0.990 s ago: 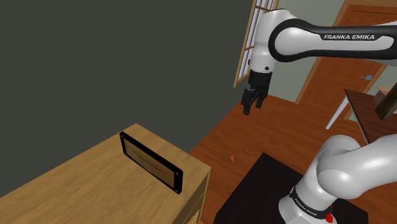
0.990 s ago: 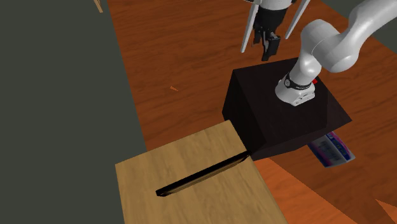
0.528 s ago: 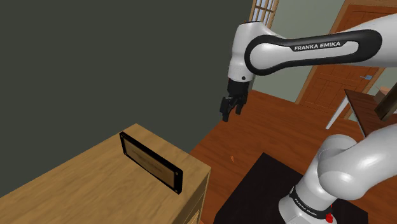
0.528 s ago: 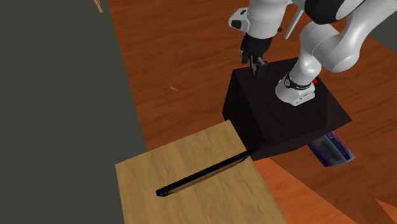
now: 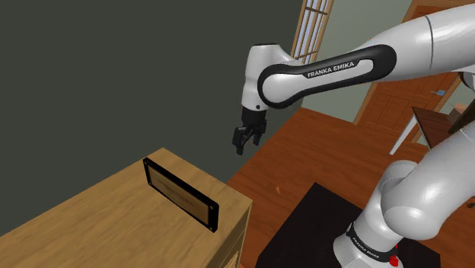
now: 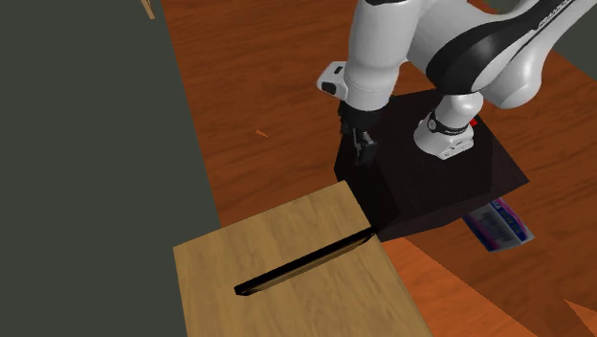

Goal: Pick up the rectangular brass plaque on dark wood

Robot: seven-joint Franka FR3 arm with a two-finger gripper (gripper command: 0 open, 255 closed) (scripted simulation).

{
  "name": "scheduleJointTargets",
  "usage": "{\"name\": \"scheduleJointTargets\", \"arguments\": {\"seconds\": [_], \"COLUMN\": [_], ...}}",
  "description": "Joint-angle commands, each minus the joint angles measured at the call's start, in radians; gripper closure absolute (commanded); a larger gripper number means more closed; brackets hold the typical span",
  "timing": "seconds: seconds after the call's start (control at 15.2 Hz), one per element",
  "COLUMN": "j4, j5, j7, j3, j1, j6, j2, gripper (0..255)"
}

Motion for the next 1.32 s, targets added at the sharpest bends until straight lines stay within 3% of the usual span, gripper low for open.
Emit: {"name": "scheduleJointTargets", "arguments": {"seconds": [0.0,0.66,1.25], "j4": [0.031,0.275,0.603], "j5": [-0.004,-0.092,-0.206], "j7": [0.016,0.112,0.19], "j3": [0.02,0.086,0.092], "j1": [0.01,0.067,0.162], "j6": [0.052,0.202,0.233], "j2": [0.069,0.41,0.729], "gripper": [0,0,0]}}
